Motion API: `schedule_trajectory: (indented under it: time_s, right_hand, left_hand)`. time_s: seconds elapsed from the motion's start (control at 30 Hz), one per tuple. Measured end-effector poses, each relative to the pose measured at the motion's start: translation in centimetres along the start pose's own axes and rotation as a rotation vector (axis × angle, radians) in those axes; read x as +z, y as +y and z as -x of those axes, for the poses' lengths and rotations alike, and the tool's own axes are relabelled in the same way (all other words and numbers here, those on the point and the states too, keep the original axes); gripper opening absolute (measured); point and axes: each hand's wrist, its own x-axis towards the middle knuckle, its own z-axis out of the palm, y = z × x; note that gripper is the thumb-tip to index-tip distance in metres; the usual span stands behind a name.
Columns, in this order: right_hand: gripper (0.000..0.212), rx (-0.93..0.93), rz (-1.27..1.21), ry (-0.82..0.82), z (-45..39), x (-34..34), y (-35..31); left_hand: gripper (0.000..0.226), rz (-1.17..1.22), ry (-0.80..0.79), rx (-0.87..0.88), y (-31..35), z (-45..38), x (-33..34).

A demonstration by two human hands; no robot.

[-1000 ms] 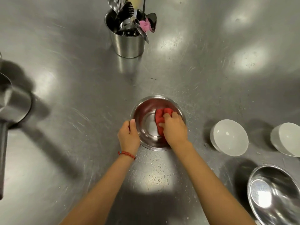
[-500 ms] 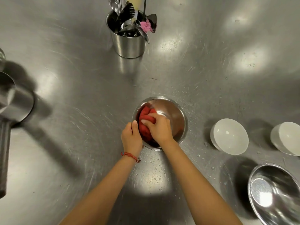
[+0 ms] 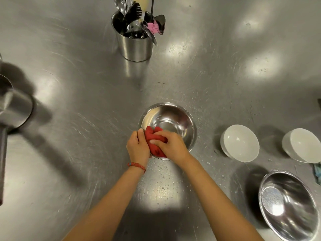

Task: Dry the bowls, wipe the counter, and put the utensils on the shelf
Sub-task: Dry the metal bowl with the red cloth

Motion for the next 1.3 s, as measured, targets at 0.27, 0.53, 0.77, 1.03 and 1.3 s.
schedule_trajectory:
  time_s: [0.27, 0.53, 0.77, 1.03, 1.3]
  right_hand:
    - [0.031, 0.002, 0.472, 0.091, 2.0, -4.0, 1.8]
    - [0.035, 0.025, 0.516, 0.564, 0.0, -4.4, 2.7]
    - [0.043, 0.055, 0.354, 0.541, -4.2, -4.5, 1.1]
    - [0.038, -0.091, 0.28, 0.257, -5.7, -1.5, -1.9]
    - [0.035, -0.198, 0.282, 0.22, -4.8, -0.2, -1.1]
  left_hand:
    - [0.043, 0.057, -0.033, -0.016, 0.4, 0.3, 0.1]
    - [0.045, 0.033, -0.064, 0.054, 0.6, 0.7, 0.1]
    - [0.046, -0.017, -0.091, 0.098, 0.7, 0.3, -0.1]
    - [0.039, 0.022, -0.132, 0.025, 0.3, -0.1, -0.4]
    - [0.043, 0.011, -0.129, 0.066, 0.3, -0.1, -0.6]
